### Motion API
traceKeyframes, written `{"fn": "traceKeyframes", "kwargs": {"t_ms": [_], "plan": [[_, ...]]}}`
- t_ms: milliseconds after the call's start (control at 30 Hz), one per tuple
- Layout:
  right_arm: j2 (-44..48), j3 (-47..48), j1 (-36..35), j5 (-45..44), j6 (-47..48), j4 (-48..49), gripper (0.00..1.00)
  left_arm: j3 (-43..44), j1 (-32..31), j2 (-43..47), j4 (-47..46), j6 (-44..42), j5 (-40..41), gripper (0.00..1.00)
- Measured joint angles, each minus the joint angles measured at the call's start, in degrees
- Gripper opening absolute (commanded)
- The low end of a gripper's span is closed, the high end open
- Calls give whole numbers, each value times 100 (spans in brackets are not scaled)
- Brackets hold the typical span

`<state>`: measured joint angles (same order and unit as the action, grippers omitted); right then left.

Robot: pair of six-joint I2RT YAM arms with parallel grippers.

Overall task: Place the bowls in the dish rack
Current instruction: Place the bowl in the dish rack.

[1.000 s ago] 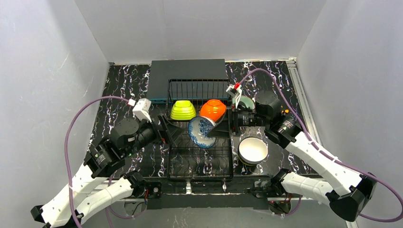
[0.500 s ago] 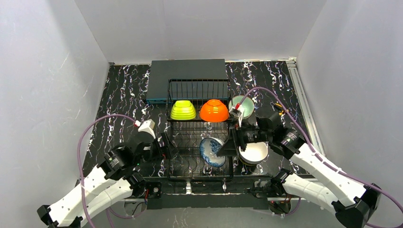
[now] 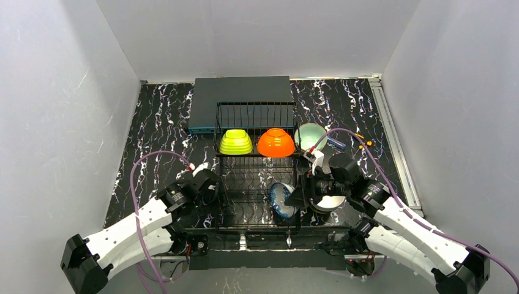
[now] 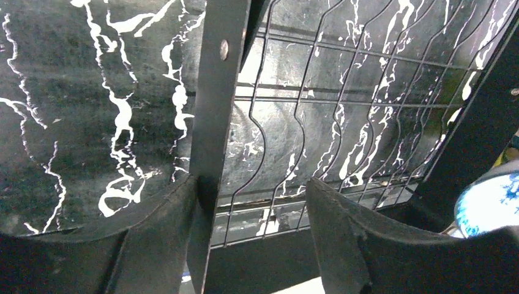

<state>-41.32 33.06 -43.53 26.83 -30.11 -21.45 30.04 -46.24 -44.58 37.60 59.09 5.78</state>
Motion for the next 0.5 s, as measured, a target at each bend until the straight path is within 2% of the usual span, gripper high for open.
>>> {"fn": "traceKeyframes", "kwargs": {"t_ms": [333, 433, 500], "plan": [[11, -81, 0, -776, 20, 170, 1, -382, 48, -96, -516, 76, -122, 45], [35, -107, 0, -1008, 33, 192, 1, -640, 79, -44, -807, 192, -164, 46], [50, -109, 0, -1128, 35, 195, 1, -730, 76, 13, -940, 271, -221, 53]]}}
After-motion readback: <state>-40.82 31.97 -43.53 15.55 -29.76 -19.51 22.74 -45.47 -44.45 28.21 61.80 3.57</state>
